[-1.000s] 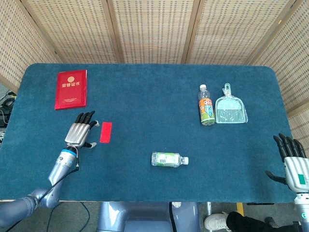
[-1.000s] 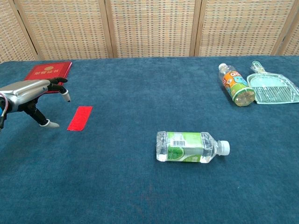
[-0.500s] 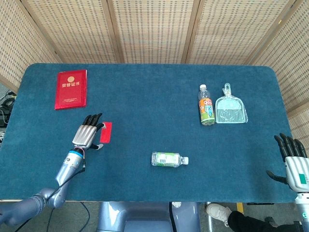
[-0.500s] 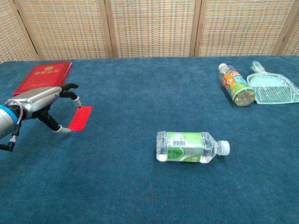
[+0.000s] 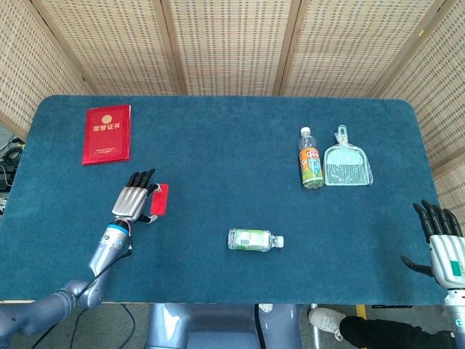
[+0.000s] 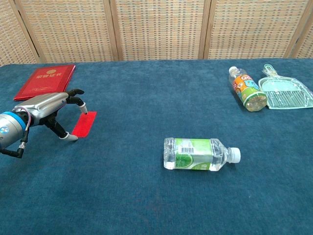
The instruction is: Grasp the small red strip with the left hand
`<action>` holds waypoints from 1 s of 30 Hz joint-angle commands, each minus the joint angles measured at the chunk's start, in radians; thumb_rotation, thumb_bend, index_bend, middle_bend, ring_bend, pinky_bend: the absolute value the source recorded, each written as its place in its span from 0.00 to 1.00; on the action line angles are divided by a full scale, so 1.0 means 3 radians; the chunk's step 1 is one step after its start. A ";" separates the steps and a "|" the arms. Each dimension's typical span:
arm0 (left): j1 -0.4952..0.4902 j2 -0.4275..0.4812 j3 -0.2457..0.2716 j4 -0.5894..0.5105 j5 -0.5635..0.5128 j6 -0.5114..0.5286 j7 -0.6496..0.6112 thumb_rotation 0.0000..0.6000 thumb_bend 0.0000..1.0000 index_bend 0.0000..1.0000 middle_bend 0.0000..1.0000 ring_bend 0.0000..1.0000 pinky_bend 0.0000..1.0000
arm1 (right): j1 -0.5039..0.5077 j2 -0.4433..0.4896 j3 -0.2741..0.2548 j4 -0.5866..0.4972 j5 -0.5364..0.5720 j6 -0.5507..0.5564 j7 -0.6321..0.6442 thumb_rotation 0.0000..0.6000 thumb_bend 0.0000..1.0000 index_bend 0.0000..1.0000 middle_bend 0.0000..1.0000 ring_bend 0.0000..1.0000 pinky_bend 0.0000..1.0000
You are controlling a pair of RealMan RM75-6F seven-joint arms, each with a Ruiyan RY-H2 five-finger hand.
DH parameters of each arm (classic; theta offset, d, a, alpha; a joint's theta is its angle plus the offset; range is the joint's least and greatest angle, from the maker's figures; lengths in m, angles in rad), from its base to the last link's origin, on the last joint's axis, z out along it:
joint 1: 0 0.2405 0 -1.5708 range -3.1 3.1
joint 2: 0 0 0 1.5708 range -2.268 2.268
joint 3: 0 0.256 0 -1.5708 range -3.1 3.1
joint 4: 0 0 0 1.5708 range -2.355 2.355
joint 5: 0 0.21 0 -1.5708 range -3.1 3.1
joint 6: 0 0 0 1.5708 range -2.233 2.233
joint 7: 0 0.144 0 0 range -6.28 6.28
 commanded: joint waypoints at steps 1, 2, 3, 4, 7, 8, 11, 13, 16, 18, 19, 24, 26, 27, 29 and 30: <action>-0.0033 -0.0033 -0.0031 0.0063 -0.0009 -0.0006 -0.0015 1.00 0.22 0.33 0.00 0.00 0.00 | 0.0001 0.0001 0.0001 0.0000 0.0005 -0.0003 0.0004 1.00 0.00 0.00 0.00 0.00 0.00; -0.0052 -0.0038 -0.0053 0.0086 -0.0015 -0.0008 -0.0016 1.00 0.24 0.33 0.00 0.00 0.00 | 0.0002 0.0001 0.0003 0.0001 0.0008 -0.0005 0.0002 1.00 0.00 0.00 0.00 0.00 0.00; -0.0087 -0.0038 -0.0092 0.0114 -0.0030 -0.0022 -0.0018 1.00 0.25 0.33 0.00 0.00 0.00 | 0.0002 0.0001 0.0003 0.0000 0.0009 -0.0005 0.0003 1.00 0.00 0.00 0.00 0.00 0.00; -0.0114 -0.0037 -0.0126 0.0134 -0.0042 -0.0022 -0.0017 1.00 0.25 0.33 0.00 0.00 0.00 | 0.0001 0.0001 0.0002 -0.0001 0.0008 -0.0003 0.0003 1.00 0.00 0.00 0.00 0.00 0.00; -0.0181 -0.0015 -0.0215 0.0155 -0.0062 -0.0012 -0.0039 1.00 0.26 0.33 0.00 0.00 0.00 | -0.0001 0.0002 0.0001 -0.0003 0.0005 0.0004 0.0000 1.00 0.00 0.00 0.00 0.00 0.00; -0.0190 0.0010 -0.0240 0.0129 -0.0067 0.0004 -0.0055 1.00 0.26 0.33 0.00 0.00 0.00 | -0.0001 0.0001 0.0001 -0.0004 0.0006 0.0004 -0.0003 1.00 0.00 0.00 0.00 0.00 0.00; -0.0166 0.0114 -0.0255 -0.0011 -0.0063 0.0051 -0.0089 1.00 0.26 0.33 0.00 0.00 0.00 | -0.0001 -0.0002 -0.0002 -0.0003 0.0007 0.0001 -0.0011 1.00 0.00 0.00 0.00 0.00 0.00; -0.0124 0.0241 -0.0212 -0.0183 -0.0062 0.0030 -0.0064 1.00 0.25 0.33 0.00 0.00 0.00 | 0.0000 -0.0005 -0.0004 -0.0004 0.0007 -0.0001 -0.0019 1.00 0.00 0.00 0.00 0.00 0.00; -0.0084 0.0408 -0.0126 -0.0399 -0.0064 -0.0074 -0.0037 1.00 0.25 0.33 0.00 0.00 0.00 | -0.0002 -0.0005 -0.0006 -0.0011 0.0002 0.0005 -0.0026 1.00 0.00 0.00 0.00 0.00 0.00; -0.0059 0.0503 -0.0064 -0.0526 -0.0054 -0.0132 -0.0031 1.00 0.25 0.35 0.00 0.00 0.00 | -0.0003 -0.0004 -0.0007 -0.0014 -0.0001 0.0009 -0.0027 1.00 0.00 0.00 0.00 0.00 0.00; -0.0045 0.0547 -0.0027 -0.0585 -0.0040 -0.0152 -0.0028 1.00 0.25 0.37 0.00 0.00 0.00 | -0.0004 -0.0004 -0.0008 -0.0016 -0.0003 0.0011 -0.0028 1.00 0.00 0.00 0.00 0.00 0.00; 0.0003 0.0604 0.0107 -0.0694 0.0028 -0.0172 -0.0030 1.00 0.25 0.44 0.00 0.00 0.00 | -0.0004 -0.0003 -0.0012 -0.0023 -0.0011 0.0015 -0.0032 1.00 0.00 0.00 0.00 0.00 0.00; 0.0009 0.0580 0.0127 -0.0683 0.0035 -0.0174 -0.0046 1.00 0.26 0.47 0.00 0.00 0.00 | -0.0005 -0.0003 -0.0013 -0.0025 -0.0013 0.0017 -0.0033 1.00 0.00 0.00 0.00 0.00 0.00; 0.0009 0.0560 0.0135 -0.0664 0.0035 -0.0174 -0.0045 1.00 0.26 0.47 0.00 0.00 0.00 | -0.0006 -0.0002 -0.0013 -0.0025 -0.0013 0.0020 -0.0033 1.00 0.00 0.00 0.00 0.00 0.00; 0.0003 0.0505 0.0138 -0.0613 0.0019 -0.0182 -0.0042 1.00 0.26 0.47 0.00 0.00 0.00 | -0.0008 0.0000 -0.0012 -0.0027 -0.0014 0.0025 -0.0028 1.00 0.00 0.00 0.00 0.00 0.00; 0.0002 0.0490 0.0138 -0.0599 0.0015 -0.0181 -0.0040 1.00 0.26 0.47 0.00 0.00 0.00 | -0.0009 0.0000 -0.0012 -0.0027 -0.0013 0.0026 -0.0026 1.00 0.00 0.00 0.00 0.00 0.00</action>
